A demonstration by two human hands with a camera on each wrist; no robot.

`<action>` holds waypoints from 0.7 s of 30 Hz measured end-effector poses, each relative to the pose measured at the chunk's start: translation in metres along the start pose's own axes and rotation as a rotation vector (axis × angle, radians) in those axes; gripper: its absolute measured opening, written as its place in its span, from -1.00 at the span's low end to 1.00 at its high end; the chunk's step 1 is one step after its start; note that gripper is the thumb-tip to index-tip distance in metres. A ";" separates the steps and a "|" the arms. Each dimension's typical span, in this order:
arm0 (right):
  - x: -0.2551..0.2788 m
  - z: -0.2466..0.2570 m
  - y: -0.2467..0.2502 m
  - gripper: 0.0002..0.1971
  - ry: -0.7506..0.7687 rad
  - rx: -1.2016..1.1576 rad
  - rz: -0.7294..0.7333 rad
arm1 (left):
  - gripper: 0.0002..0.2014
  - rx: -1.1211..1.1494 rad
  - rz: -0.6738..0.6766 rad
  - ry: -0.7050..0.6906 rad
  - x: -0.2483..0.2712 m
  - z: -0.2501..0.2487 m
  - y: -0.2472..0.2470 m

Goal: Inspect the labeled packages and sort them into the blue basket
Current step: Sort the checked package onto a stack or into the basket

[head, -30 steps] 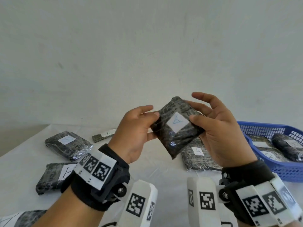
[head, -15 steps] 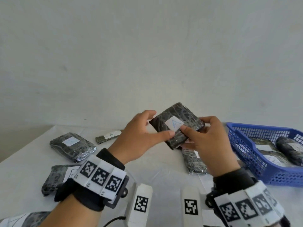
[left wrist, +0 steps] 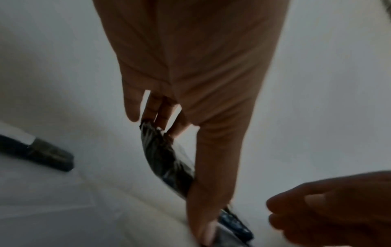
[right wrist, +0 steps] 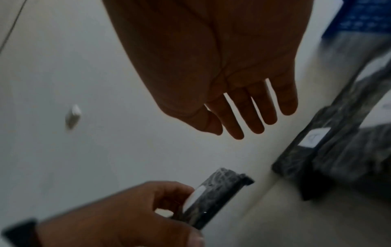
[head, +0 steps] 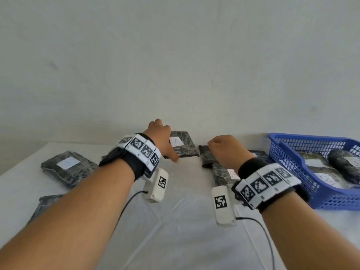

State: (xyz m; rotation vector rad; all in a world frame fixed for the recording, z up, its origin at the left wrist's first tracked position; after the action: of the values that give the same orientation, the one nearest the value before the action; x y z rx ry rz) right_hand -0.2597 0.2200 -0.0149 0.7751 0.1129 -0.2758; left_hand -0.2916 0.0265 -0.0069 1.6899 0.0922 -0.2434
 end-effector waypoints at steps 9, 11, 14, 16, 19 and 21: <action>-0.025 -0.025 -0.051 -0.59 0.141 0.563 0.301 | -0.34 0.048 0.139 -0.127 -0.051 -0.015 -0.076; -0.023 -0.022 -0.051 -0.53 0.146 0.588 0.296 | -0.30 0.056 0.150 -0.140 -0.053 -0.015 -0.084; -0.021 -0.012 -0.052 -0.54 0.177 0.637 0.287 | -0.23 0.084 0.142 -0.154 -0.051 -0.014 -0.087; -0.019 -0.005 -0.057 -0.65 0.213 0.675 0.299 | -0.16 0.113 0.132 -0.157 -0.048 -0.012 -0.082; -0.010 0.012 -0.068 -0.72 0.294 0.636 0.290 | -0.18 0.121 0.119 -0.091 -0.046 0.009 -0.062; 0.006 0.029 -0.079 -0.71 0.372 0.581 0.313 | -0.33 0.040 0.140 -0.009 -0.046 0.040 -0.050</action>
State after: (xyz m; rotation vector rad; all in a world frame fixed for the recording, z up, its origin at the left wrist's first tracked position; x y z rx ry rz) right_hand -0.2768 0.1441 -0.0489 1.4009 0.2650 0.1487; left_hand -0.3509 -0.0030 -0.0503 1.7266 -0.0379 -0.1487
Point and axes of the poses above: each hand's wrist, its own x-axis away from the middle knuckle, its own y-axis out of the back of the hand, z = x × y, the point moved 8 cm from there along -x, towards the middle knuckle, and after that the axes turned 15 degrees about -z, right-handed, at the moved point
